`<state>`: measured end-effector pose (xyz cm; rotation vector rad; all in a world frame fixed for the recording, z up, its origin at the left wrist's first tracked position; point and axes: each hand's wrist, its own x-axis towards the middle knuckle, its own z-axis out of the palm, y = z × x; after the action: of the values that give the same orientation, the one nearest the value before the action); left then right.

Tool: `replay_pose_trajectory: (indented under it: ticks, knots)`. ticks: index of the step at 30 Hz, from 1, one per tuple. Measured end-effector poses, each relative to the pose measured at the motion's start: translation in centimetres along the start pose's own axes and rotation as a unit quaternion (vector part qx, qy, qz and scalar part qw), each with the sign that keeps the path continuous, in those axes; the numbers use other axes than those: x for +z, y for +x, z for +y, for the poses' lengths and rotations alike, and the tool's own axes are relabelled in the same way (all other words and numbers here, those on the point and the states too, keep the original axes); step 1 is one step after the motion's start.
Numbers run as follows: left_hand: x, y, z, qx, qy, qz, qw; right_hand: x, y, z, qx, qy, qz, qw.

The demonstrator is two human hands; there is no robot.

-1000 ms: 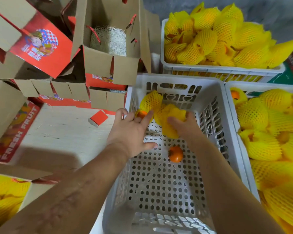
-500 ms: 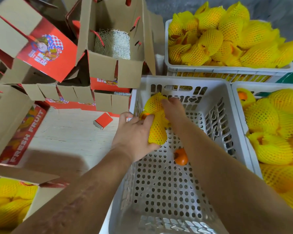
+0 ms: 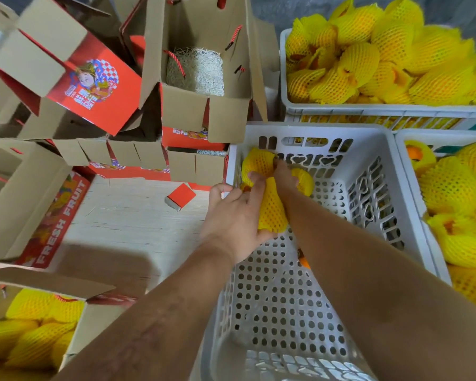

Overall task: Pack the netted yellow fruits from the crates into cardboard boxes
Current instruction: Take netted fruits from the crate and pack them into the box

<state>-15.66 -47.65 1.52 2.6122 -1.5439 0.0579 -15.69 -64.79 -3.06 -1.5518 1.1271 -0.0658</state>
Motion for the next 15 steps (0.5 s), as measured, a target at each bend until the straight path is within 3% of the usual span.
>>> replay_pose_trajectory:
  ticks: [3,6,8,10,12,15]
  knots:
    - [-0.2,-0.1,0.1,0.0,-0.018,0.018,1.0,0.0,-0.7,0.3,0.023,0.055,0.011,0.998]
    - [-0.4,-0.7,0.1,0.002,-0.091,0.038,0.995,0.1,-2.8,0.4,0.064,0.161,-0.028,0.984]
    - [-0.6,-1.7,-0.1,0.003,-0.2,0.048,0.979,-0.4,-4.2,0.9,0.006,0.134,0.008,0.991]
    - [-0.9,-3.3,-0.4,0.002,-0.347,0.065,0.936,-1.2,-6.2,2.1,-0.086,0.09,0.044,0.991]
    - [-1.4,-5.3,-1.4,-0.003,-0.478,0.069,0.876,-1.3,-9.5,2.2,-0.114,0.099,0.025,0.988]
    - [-2.3,-8.2,-4.5,-0.037,-0.586,0.118,0.8,0.1,-14.8,1.6,-0.176,0.04,-0.005,0.984]
